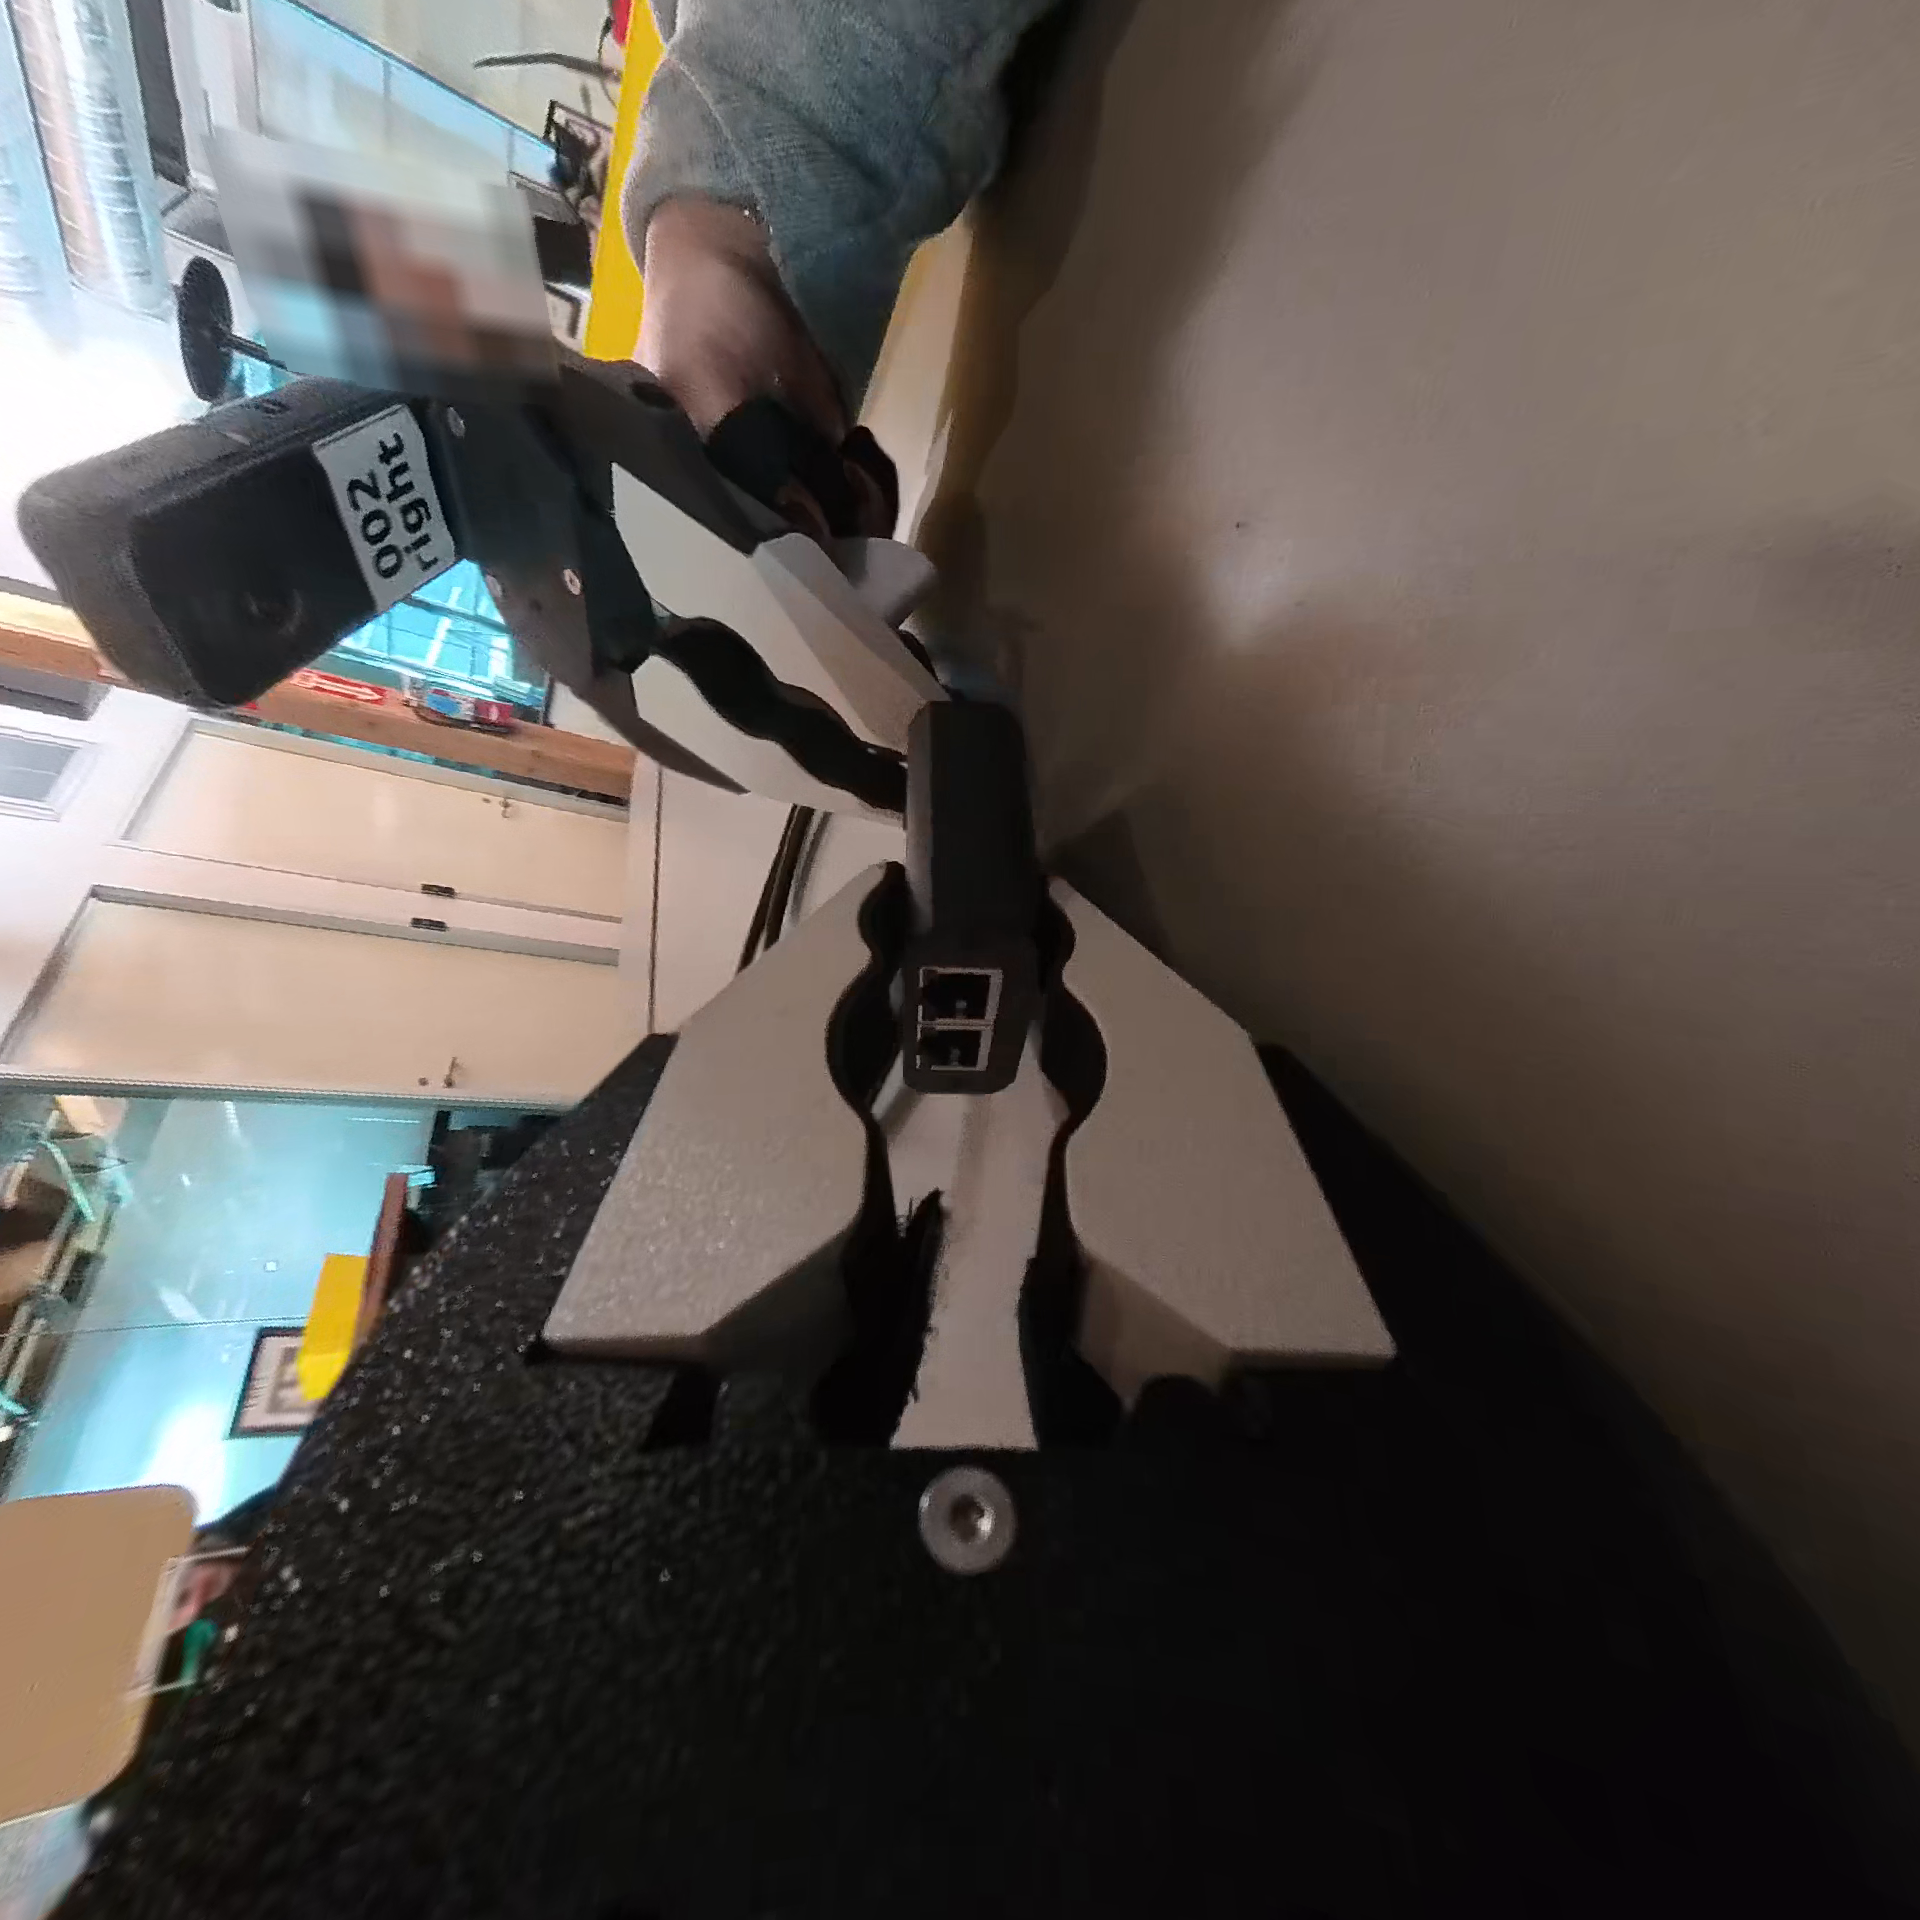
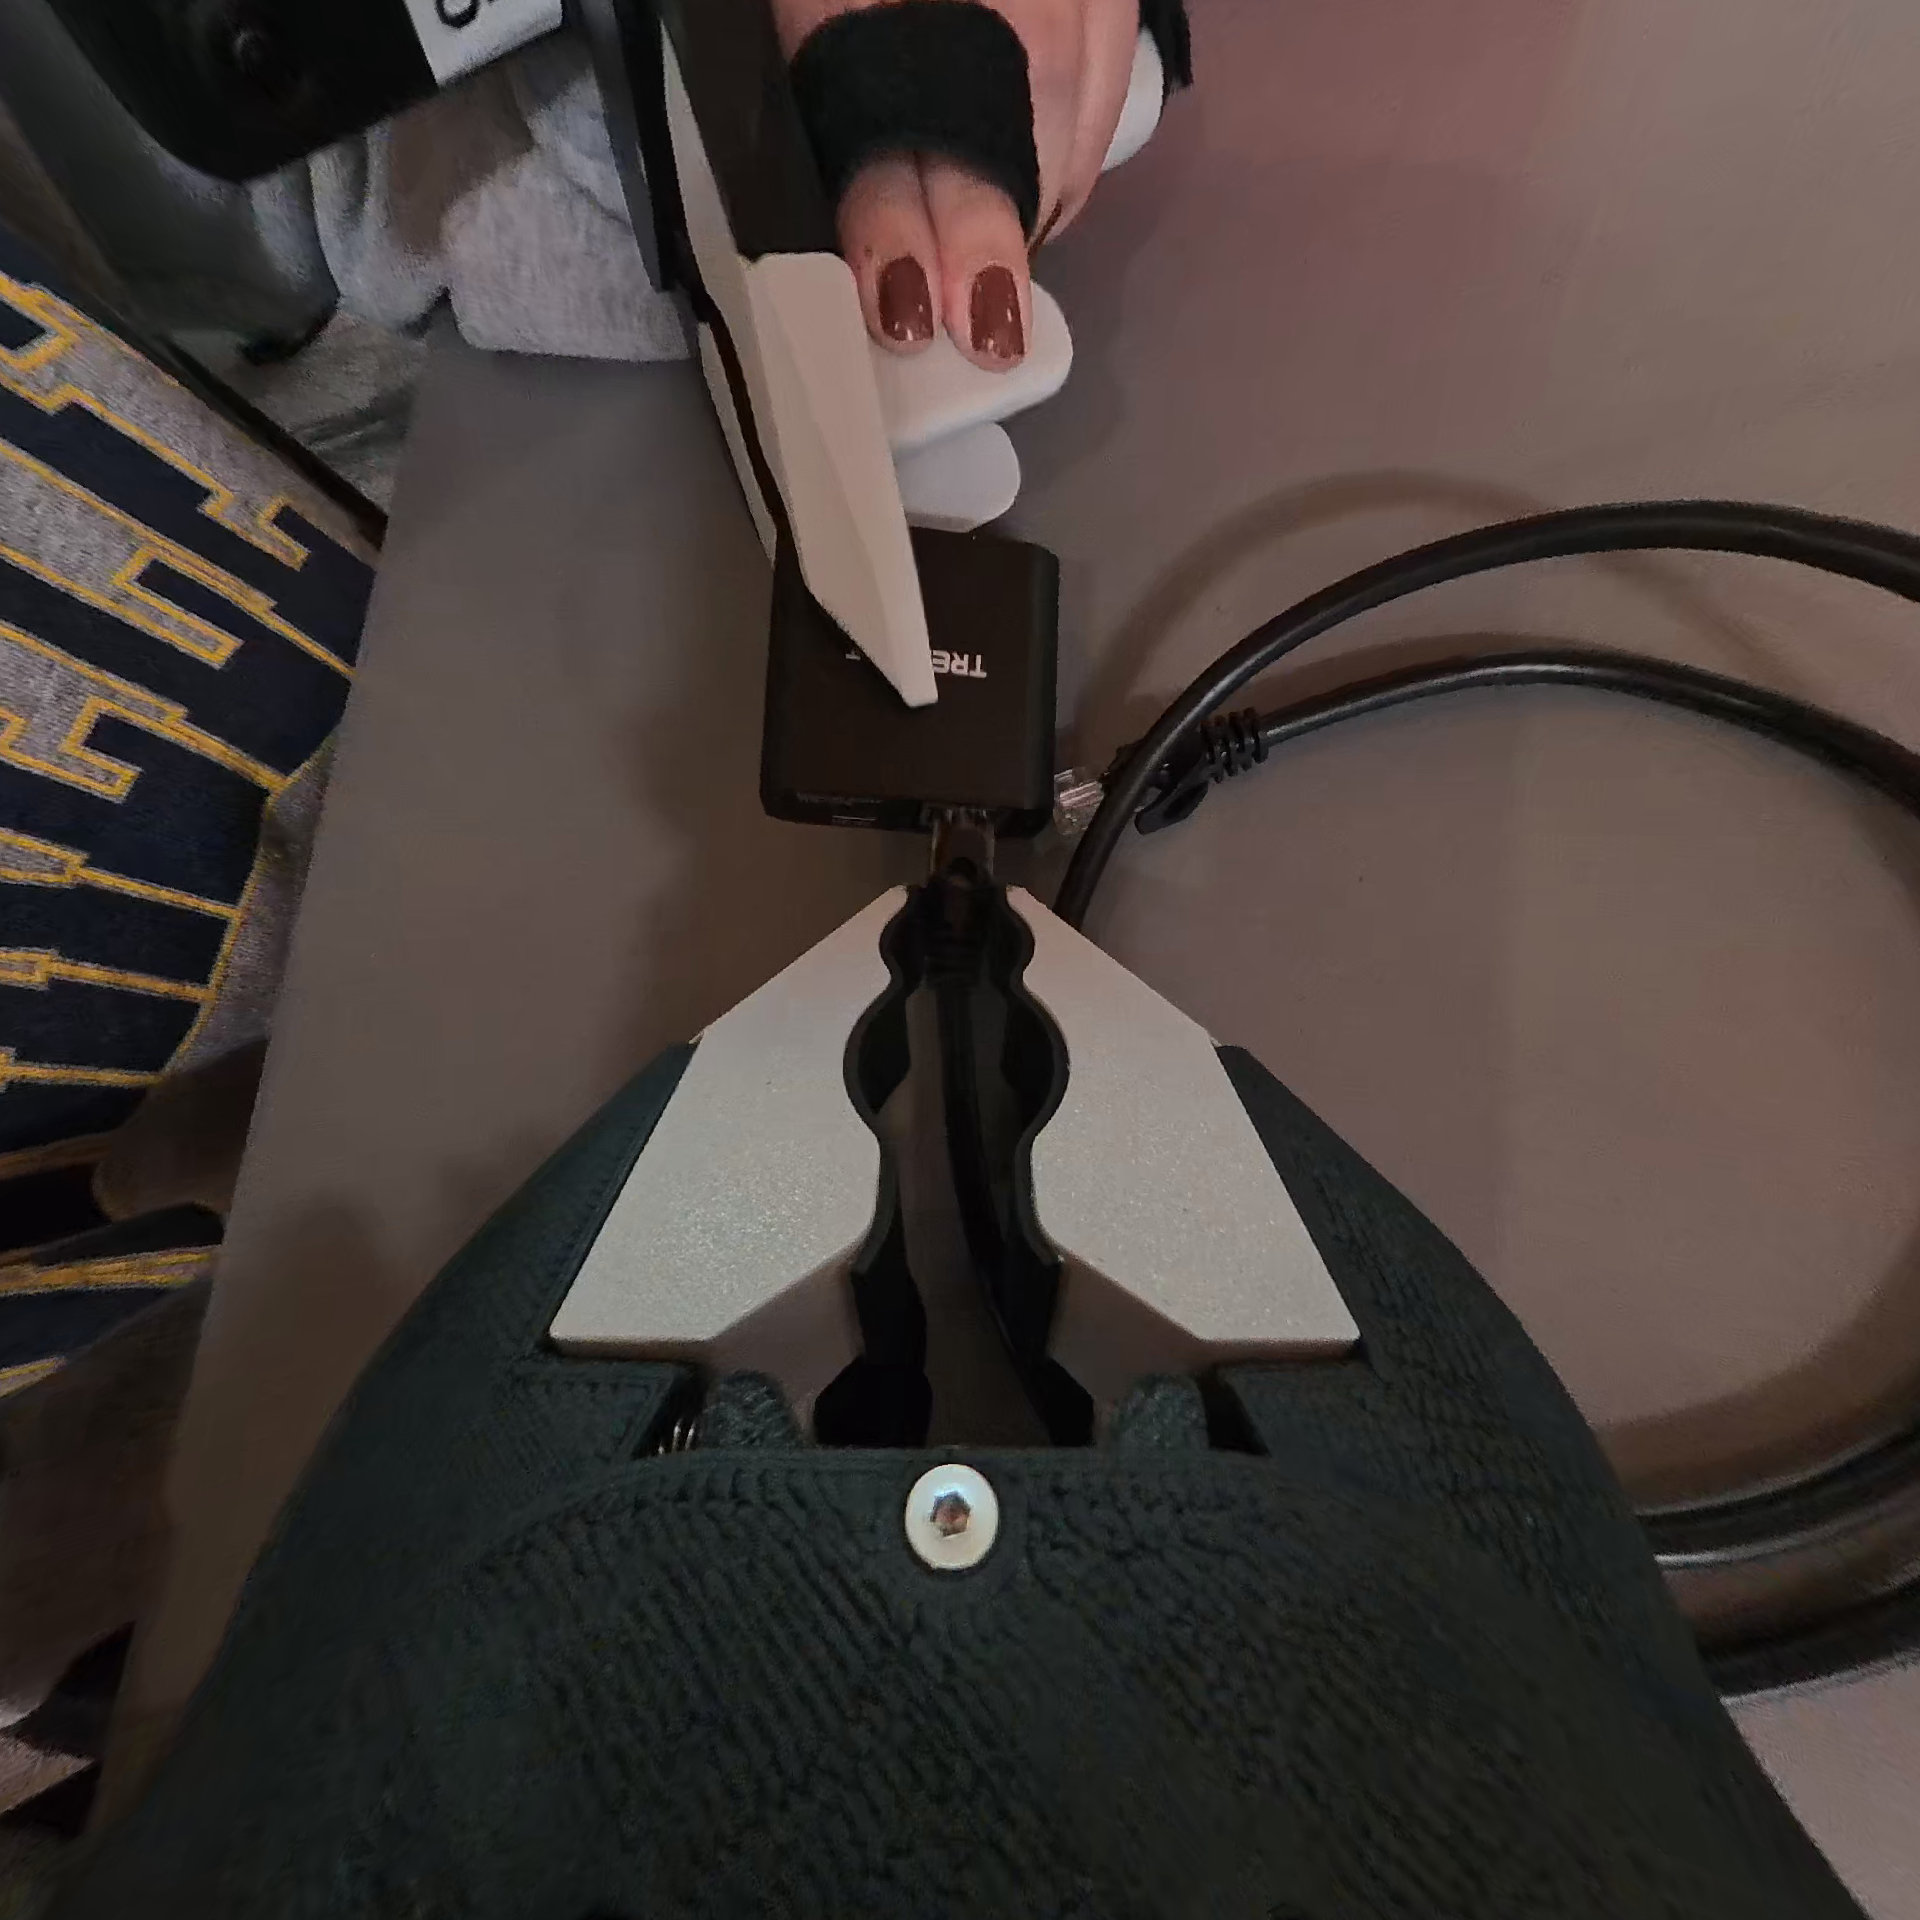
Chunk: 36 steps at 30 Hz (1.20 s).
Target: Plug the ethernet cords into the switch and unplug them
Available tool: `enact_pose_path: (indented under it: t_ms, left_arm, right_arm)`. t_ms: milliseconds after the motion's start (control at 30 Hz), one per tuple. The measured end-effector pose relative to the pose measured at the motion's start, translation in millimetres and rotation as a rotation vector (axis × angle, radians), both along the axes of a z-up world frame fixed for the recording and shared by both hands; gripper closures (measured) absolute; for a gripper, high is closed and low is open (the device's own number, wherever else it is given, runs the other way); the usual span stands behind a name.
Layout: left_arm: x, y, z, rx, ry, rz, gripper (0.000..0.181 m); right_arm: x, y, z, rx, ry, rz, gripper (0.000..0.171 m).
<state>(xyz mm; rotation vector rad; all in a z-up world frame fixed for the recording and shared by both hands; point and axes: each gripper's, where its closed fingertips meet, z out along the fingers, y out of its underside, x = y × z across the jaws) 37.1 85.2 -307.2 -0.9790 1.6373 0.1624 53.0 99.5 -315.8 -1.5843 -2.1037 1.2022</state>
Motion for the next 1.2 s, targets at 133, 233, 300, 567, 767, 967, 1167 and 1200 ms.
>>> enact_pose_path:
  t_ms: [133, 233, 300, 567, 767, 967, 1167, 1200]
  left_arm:
    - [1.4, -0.5, -0.3, -0.038, -0.021, -0.014, 0.159]
    - [3.6, -1.6, -0.4, -0.045, -0.025, -0.029, 0.159]
    - [4.6, -1.9, -0.3, -0.049, -0.027, -0.038, 0.159]
    - [3.7, -0.2, 2.4, -0.079, -0.058, -0.026, 0.16]
    - [-17.5, 33.3, 12.2, -0.083, -0.136, 0.228, 0.138]
    - [-41.8, 44.8, 33.3, -0.201, -0.367, 0.41, 0.083]
    - [-57.2, 20.3, 57.1, -0.201, -0.552, 0.466, 0.098]
    - [-63.4, 17.1, 61.2, -0.175, -0.569, 0.496, 0.102]
  right_arm:
    - [-1.1, -0.3, -0.6, -0.015, -0.011, -0.013, 0.162]
    - [-1.8, -0.5, -1.8, 0.009, -0.011, -0.011, 0.162]
    - [-3.1, -0.8, -1.9, 0.024, -0.002, -0.004, 0.163]
    - [-3.5, 0.7, -0.5, -0.012, -0.014, -0.036, 0.159]
    - [1.1, 52.2, 17.9, 0.256, 0.16, -0.266, 0.14]
    - [1.9, 111.0, 66.6, 0.654, 0.417, -0.649, 0.166]
    - [-14.0, 126.2, 92.3, 0.865, 0.528, -0.864, 0.171]
    - [-17.2, 127.0, 92.9, 0.869, 0.536, -0.883, 0.171]
